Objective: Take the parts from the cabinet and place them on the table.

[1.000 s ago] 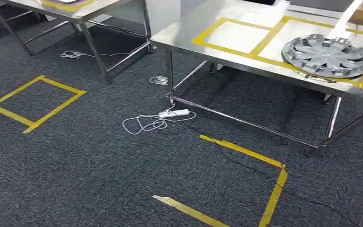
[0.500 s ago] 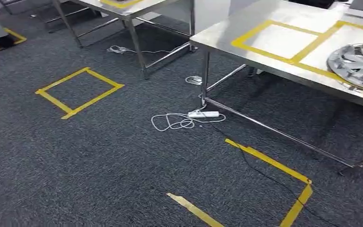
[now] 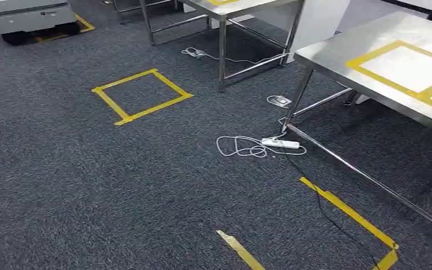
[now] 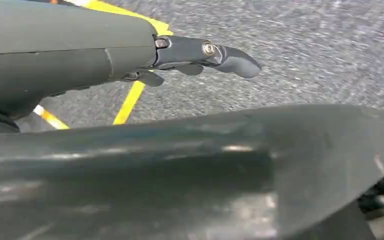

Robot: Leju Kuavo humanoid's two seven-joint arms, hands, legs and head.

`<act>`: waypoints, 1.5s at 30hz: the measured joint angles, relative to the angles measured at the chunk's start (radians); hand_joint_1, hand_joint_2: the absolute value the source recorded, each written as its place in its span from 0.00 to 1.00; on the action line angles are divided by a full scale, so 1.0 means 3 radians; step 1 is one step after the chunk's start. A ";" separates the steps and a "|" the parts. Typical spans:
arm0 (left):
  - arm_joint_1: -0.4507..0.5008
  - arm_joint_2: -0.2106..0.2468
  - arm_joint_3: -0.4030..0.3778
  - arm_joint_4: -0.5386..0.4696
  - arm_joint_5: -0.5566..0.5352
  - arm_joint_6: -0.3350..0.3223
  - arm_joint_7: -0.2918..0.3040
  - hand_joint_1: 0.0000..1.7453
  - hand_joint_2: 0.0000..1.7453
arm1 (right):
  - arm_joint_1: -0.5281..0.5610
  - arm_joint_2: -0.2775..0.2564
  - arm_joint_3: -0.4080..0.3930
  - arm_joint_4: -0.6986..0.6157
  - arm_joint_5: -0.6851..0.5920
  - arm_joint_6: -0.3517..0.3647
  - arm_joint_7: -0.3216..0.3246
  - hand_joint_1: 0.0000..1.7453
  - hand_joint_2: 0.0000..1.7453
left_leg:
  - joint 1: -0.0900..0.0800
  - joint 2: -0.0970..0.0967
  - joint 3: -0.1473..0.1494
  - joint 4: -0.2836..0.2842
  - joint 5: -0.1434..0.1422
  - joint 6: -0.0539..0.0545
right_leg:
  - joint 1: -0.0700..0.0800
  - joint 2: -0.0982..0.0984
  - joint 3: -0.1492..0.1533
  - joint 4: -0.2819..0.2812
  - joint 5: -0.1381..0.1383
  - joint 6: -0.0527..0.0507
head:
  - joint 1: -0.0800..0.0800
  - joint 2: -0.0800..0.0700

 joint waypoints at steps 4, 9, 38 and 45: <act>0.0004 -0.0004 0.0000 0.0000 0.0000 0.0000 -0.0004 0.00 0.00 | -0.0002 -0.0001 0.0001 0.0000 0.0004 -0.0003 0.0006 0.00 1.00 | 0.0010 -0.0184 0.0011 0.0017 -0.0010 -0.0019 | -0.0011 0.0230 0.0377 -0.0944 0.0543 -0.0040 | 0.0001 0.0000; 0.0013 0.0002 0.0000 0.0000 0.0000 0.0000 -0.0011 0.00 0.00 | -0.0006 0.0001 0.0022 0.0002 0.0037 -0.0003 0.0006 0.00 1.00 | 0.0018 -0.0336 -0.0043 0.0039 0.0005 -0.0132 | -0.0021 0.0160 0.0462 -0.1062 0.0528 -0.0119 | -0.0003 0.0000; 0.0004 -0.0004 0.0003 0.0001 0.0004 0.0027 -0.0029 0.00 0.00 | -0.0020 0.0000 0.0058 0.0022 0.0158 -0.0055 0.0042 0.00 1.00 | 0.0024 -0.0324 -0.0019 0.0041 -0.0036 -0.0098 | 0.0026 0.0230 0.0438 -0.1021 0.0493 -0.0107 | 0.0015 0.0000; -0.0006 0.0001 0.0006 0.0001 -0.0001 0.0027 -0.0029 0.00 0.00 | 0.0009 0.0001 0.0083 0.0031 0.0161 -0.0060 0.0044 0.00 1.00 | 0.0039 0.0075 -0.0505 0.1058 -0.0510 -0.0210 | 0.0017 -0.0113 0.0529 -0.1106 0.0489 -0.0188 | -0.0022 0.0000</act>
